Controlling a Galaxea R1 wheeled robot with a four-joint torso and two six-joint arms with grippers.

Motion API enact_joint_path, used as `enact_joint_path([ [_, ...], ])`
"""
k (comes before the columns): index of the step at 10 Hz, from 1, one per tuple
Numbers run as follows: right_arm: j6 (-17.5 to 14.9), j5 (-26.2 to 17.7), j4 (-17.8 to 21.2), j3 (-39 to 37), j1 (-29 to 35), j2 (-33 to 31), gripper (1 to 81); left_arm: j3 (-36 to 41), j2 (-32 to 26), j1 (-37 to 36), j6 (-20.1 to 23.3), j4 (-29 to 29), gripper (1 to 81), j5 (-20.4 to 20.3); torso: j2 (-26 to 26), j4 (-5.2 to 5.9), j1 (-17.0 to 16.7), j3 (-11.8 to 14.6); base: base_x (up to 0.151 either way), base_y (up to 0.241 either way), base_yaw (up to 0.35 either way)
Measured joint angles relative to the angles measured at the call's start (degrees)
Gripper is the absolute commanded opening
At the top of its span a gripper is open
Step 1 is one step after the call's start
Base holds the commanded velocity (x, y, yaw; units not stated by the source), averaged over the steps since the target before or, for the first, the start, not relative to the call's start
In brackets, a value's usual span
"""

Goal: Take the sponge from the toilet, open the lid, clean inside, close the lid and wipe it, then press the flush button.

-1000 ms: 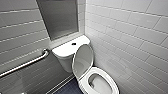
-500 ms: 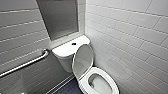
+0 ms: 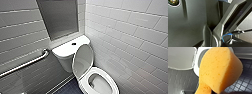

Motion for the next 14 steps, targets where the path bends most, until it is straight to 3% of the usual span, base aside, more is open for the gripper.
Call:
enact_joint_path([
  [5,0.41,-8.91,3.61,1.24,13.75,1.26,1.0,-2.67,2.32,1.27,0.00,0.06,81.1,-0.02,-0.50,0.00,0.28,0.00,0.000,0.000,0.000],
  [10,0.63,-15.65,7.52,-0.77,22.61,5.86,1.0,-3.36,3.41,1.51,0.00,0.06,81.1,-0.26,-7.24,0.00,4.33,-0.37,0.000,0.000,0.000],
  [14,0.74,-18.80,10.19,-6.08,28.20,11.08,1.0,-5.18,4.66,1.84,0.00,0.05,81.1,-0.44,-7.78,0.00,4.70,-5.95,0.000,0.000,0.000],
])
